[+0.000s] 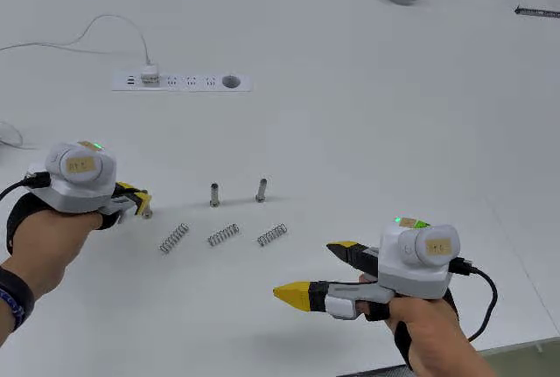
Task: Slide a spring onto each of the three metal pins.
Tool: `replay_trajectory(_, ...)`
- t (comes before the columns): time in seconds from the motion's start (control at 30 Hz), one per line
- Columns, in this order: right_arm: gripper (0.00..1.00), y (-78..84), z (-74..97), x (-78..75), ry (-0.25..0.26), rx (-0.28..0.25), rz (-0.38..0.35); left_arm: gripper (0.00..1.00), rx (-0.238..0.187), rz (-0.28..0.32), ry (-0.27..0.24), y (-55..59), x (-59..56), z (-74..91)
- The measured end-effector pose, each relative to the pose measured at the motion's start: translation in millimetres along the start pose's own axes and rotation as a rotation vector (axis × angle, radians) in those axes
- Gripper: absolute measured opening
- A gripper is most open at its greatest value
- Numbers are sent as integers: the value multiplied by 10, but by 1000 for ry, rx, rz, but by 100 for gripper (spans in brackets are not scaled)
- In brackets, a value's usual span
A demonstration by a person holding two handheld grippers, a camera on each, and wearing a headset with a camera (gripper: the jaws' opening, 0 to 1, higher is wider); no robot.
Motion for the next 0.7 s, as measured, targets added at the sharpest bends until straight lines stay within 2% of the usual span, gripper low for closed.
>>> replay_trajectory(0.7, 85, 10, 4, -22, 3, 3, -4, 7, -22, -25, -13, -71, -1, -80)
Point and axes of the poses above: the centre of the closed fingertips' face, and the gripper's own axes: z roughly backward along the fingers, x roughly to its left, y roughly out of its underside, the point moved 8 cm from there along z, roughly backward along the fingers, and after that the axes turned 9 degrees about -z, right-handed, at the moved point
